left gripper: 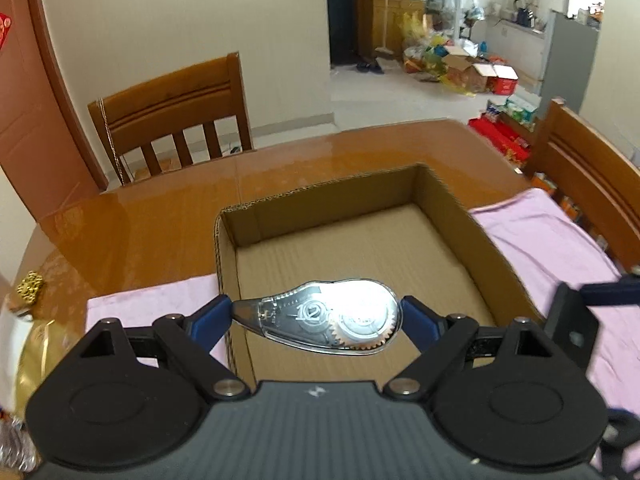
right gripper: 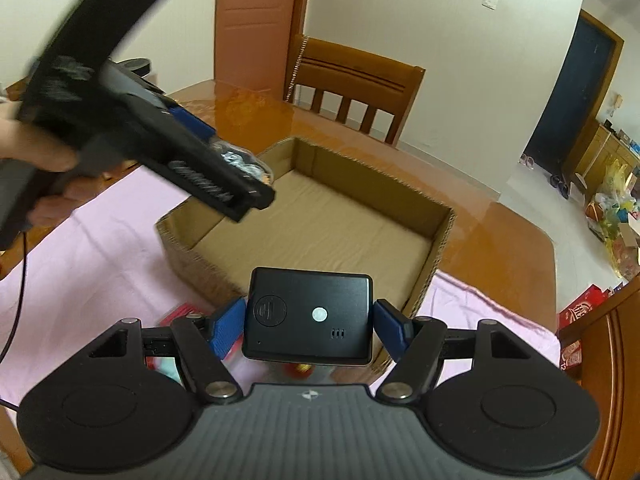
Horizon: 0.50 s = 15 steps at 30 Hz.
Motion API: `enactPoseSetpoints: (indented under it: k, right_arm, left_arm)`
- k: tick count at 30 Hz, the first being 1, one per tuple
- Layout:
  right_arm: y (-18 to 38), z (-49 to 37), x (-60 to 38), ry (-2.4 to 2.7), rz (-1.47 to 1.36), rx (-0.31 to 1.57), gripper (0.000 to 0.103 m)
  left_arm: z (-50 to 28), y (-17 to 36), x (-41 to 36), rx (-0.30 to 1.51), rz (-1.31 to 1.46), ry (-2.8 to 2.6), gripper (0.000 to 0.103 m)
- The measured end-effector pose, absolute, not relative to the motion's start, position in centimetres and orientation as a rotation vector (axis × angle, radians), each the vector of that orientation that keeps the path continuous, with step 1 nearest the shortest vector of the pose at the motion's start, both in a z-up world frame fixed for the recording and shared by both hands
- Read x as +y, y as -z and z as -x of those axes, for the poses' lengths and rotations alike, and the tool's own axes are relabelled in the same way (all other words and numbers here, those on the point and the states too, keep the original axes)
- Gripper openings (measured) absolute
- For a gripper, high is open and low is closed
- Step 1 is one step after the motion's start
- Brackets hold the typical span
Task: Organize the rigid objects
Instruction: 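Carry both items into the cardboard box and open both tools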
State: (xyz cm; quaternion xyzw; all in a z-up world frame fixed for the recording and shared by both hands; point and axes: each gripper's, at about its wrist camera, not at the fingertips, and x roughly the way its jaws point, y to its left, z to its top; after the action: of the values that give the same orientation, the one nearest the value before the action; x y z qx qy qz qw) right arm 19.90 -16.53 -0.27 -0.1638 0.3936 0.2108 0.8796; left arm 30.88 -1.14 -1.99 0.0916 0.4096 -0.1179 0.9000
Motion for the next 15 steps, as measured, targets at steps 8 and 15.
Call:
enactPoseSetpoints:
  k: [8, 15]
  right_arm:
    - [0.7, -23.3, -18.1, -0.421, 0.329, 0.821, 0.074]
    - [1.1, -25.2, -18.6, -0.4, 0.322, 0.826, 0.074]
  left_arm:
    - [-36.7, 5.6, -1.9, 0.901, -0.187, 0.195, 0.089]
    - [-37.9, 5.8, -1.5, 0.857, -0.169, 0.154, 0.093]
